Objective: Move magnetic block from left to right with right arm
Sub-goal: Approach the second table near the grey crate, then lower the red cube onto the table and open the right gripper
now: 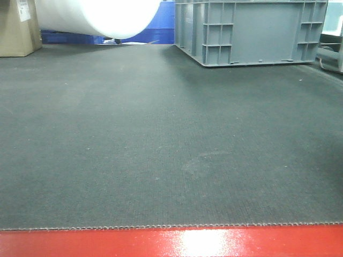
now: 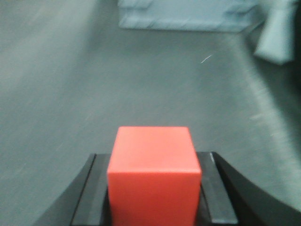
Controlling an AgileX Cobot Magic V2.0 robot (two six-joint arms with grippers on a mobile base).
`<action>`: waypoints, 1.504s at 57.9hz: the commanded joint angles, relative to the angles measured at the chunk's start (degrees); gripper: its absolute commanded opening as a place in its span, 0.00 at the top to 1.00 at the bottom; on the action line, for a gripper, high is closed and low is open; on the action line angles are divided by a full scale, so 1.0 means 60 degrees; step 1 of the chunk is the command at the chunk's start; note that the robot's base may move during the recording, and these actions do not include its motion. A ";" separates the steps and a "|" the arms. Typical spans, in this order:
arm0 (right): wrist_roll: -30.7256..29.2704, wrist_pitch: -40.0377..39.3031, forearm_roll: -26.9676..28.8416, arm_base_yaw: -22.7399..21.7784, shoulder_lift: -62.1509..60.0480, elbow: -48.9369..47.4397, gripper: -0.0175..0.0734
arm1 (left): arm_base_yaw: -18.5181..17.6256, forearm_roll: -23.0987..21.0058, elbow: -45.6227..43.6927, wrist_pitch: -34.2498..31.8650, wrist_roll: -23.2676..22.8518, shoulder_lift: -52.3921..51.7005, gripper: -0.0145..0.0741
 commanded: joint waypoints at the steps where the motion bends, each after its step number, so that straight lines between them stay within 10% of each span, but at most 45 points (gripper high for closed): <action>1: -0.0101 -0.0474 -0.0093 0.0748 0.1084 -0.0682 0.45 | -0.0045 -0.0025 0.0066 -0.0743 -0.0068 -0.0086 0.98; 18: 0.1277 0.1221 -0.0172 0.2966 0.4781 -0.2540 0.44 | -0.0045 -0.0025 0.0066 -0.0743 -0.0068 -0.0086 0.98; 35: 0.5380 0.4022 -0.0658 0.4626 0.8159 -0.5592 0.44 | -0.0045 -0.0025 0.0066 -0.0743 -0.0068 -0.0086 0.98; 57: 0.5626 0.7670 -0.0390 0.5582 1.1461 -0.9450 0.44 | -0.0045 -0.0025 0.0066 -0.0743 -0.0068 -0.0086 0.98; 87: 0.6605 0.7599 0.0423 0.5814 1.2615 -1.0790 0.44 | -0.0045 -0.0025 0.0066 -0.0743 -0.0068 -0.0086 0.98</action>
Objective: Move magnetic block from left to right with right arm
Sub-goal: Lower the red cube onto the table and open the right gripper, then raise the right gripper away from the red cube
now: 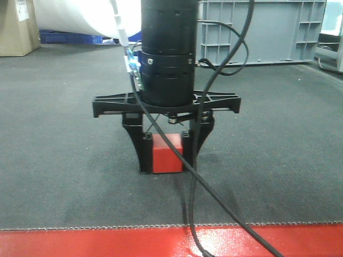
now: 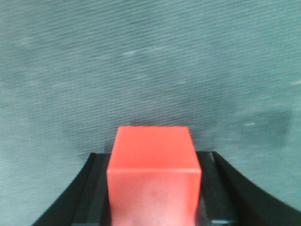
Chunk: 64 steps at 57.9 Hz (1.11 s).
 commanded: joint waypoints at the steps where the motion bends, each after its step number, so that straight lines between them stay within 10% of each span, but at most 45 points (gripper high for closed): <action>1: 0.0083 -0.0050 0.0025 0.0015 -0.0436 -0.0300 0.44 | -0.0045 -0.0025 0.0066 -0.0743 -0.0068 -0.0086 0.98; 24: 0.0101 -0.0001 0.0063 0.0015 -0.0429 -0.0300 0.13 | -0.0045 -0.0025 0.0066 -0.0743 -0.0068 -0.0086 0.98; 46: -0.0089 0.0109 -0.0196 0.0015 -0.1255 -0.0405 0.13 | -0.0045 -0.0025 0.0066 -0.0743 -0.0068 -0.0086 0.98; 64: -0.2614 0.0199 -0.0205 -0.0007 -0.2940 0.0274 0.13 | -0.0045 -0.0025 0.0066 -0.0743 -0.0068 -0.0086 0.98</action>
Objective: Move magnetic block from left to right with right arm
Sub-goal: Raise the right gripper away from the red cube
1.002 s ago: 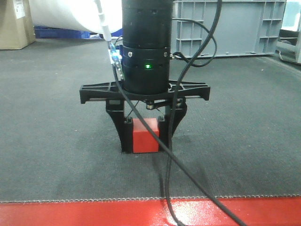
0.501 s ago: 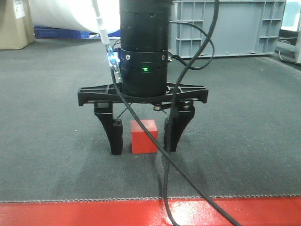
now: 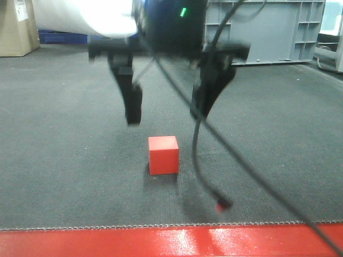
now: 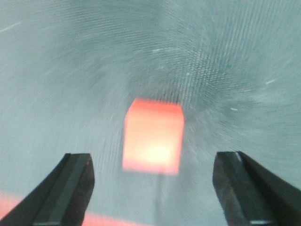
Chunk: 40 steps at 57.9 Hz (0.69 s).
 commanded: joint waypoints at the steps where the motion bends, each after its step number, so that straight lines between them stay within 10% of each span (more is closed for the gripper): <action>1: -0.0696 -0.0124 -0.0126 -0.0085 -0.1257 0.0201 0.13 | -0.0045 -0.0025 0.0066 -0.0743 -0.0068 -0.0086 0.98; 9: -0.0930 -0.1180 -0.0160 -0.0388 -0.2359 0.1479 0.21 | -0.0045 -0.0025 0.0066 -0.0743 -0.0068 -0.0086 0.98; 25: -0.1571 -0.2984 -0.0129 -0.1806 -0.4619 0.4329 0.74 | -0.0045 -0.0025 0.0066 -0.0743 -0.0068 -0.0086 0.98; 40: -0.4375 -0.4466 0.1196 -0.3748 -0.6725 0.6761 0.74 | -0.0045 -0.0025 0.0066 -0.0743 -0.0068 -0.0086 0.98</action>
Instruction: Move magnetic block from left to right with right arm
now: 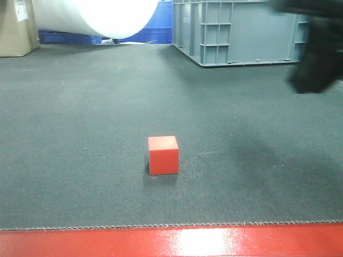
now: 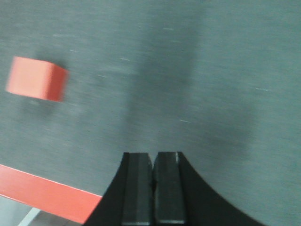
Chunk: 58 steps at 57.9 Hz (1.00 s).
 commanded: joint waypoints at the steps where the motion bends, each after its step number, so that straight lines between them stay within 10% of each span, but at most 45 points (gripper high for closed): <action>1: -0.1407 -0.1205 0.0646 -0.0714 -0.1047 0.0598 0.74 | -0.0045 -0.0025 0.0066 -0.0743 -0.0068 -0.0086 0.98; 28: -0.1960 -0.6580 0.0837 -0.3184 -0.5289 0.4768 0.74 | -0.0045 -0.0025 0.0066 -0.0743 -0.0068 -0.0086 0.98; 58: -0.1960 -0.6815 0.0818 -0.3355 -0.9586 0.6587 0.74 | -0.0045 -0.0025 0.0066 -0.0743 -0.0068 -0.0086 0.98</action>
